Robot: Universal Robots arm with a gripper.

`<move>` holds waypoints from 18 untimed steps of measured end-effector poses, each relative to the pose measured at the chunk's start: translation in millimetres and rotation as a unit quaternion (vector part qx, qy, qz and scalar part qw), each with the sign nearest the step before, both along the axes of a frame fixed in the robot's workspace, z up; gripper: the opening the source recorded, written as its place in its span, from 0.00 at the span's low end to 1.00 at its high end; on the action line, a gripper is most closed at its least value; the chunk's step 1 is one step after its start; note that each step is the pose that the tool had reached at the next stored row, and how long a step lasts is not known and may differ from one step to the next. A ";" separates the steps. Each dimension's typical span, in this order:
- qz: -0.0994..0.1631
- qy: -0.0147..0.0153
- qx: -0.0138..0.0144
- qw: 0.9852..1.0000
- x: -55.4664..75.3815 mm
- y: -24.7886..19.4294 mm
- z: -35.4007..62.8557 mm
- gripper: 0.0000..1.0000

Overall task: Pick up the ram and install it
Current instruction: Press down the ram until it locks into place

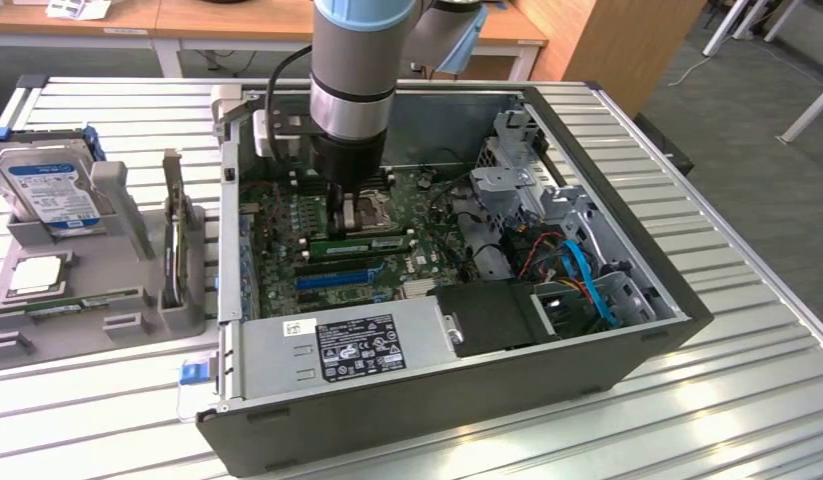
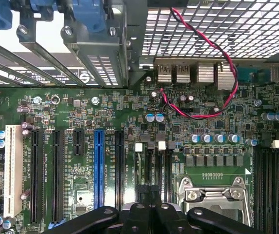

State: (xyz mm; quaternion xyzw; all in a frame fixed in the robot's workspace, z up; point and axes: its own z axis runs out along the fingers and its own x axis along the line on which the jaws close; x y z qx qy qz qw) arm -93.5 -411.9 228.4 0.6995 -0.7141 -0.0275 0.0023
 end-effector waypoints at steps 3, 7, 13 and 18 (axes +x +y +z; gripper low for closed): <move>0.000 0.000 0.000 1.000 0.0 -0.4 -0.5 0.10; 0.000 0.000 0.000 1.000 0.0 -0.6 -0.7 0.10; 0.000 0.000 0.000 1.000 -0.1 -0.8 -2.7 0.10; 0.000 0.000 0.000 1.000 0.0 -0.7 -3.0 0.10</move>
